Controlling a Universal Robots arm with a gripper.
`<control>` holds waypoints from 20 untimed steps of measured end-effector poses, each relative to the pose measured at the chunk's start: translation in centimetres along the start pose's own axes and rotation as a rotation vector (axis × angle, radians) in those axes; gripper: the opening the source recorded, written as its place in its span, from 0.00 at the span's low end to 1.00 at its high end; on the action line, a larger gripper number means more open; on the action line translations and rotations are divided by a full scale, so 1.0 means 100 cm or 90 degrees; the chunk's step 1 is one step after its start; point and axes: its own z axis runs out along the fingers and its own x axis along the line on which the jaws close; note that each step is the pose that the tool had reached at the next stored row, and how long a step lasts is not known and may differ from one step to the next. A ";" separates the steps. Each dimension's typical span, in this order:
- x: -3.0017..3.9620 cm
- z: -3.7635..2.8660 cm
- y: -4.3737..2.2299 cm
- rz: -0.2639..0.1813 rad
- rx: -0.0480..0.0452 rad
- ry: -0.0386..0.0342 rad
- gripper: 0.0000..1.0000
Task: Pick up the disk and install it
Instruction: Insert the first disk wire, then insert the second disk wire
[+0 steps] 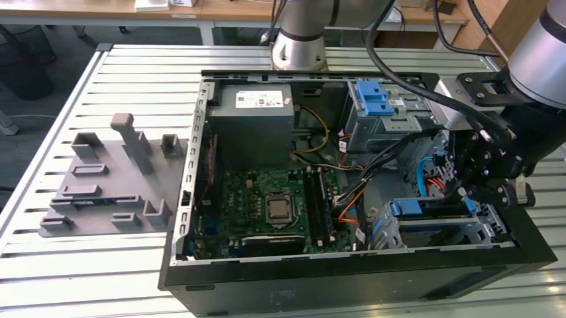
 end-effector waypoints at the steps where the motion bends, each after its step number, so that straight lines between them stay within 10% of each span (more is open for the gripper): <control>1: 0.0000 0.0000 0.0000 0.000 -0.0002 0.0000 0.11; 20: -0.0001 -0.0090 0.0048 0.000 -0.0003 -0.0002 0.11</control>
